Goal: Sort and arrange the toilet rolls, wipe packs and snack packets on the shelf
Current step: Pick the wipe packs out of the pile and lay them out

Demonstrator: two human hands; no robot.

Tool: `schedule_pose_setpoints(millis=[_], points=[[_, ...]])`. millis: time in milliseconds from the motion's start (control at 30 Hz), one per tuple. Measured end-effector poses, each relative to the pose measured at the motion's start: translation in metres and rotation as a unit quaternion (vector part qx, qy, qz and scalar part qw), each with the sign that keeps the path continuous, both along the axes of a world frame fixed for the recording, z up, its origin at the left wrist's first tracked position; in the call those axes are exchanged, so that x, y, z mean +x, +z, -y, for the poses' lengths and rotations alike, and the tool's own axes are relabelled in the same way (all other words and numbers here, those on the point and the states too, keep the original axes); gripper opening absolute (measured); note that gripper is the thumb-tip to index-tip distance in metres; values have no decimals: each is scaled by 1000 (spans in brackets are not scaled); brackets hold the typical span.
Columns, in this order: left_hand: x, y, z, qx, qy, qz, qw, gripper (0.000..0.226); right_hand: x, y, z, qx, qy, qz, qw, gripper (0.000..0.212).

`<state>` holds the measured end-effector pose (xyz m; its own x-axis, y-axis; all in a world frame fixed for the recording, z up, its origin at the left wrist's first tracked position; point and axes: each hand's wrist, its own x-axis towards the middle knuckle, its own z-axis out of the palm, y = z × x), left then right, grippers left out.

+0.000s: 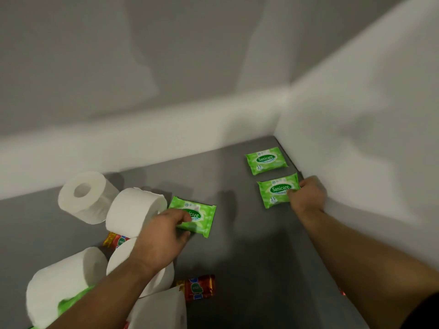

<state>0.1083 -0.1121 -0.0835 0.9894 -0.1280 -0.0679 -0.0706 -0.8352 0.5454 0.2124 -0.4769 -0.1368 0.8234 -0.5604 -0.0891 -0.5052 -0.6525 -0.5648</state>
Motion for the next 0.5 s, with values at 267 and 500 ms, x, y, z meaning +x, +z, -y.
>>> schedule_pose_setpoints(millis=[267, 500], points=[[43, 1, 12, 162, -47, -20, 986, 44, 4, -8, 4, -117, 75, -32, 990, 29], [78, -17, 21, 243, -132, -96, 956, 80, -4, -12, -1, -91, 91, 14, 992, 24]])
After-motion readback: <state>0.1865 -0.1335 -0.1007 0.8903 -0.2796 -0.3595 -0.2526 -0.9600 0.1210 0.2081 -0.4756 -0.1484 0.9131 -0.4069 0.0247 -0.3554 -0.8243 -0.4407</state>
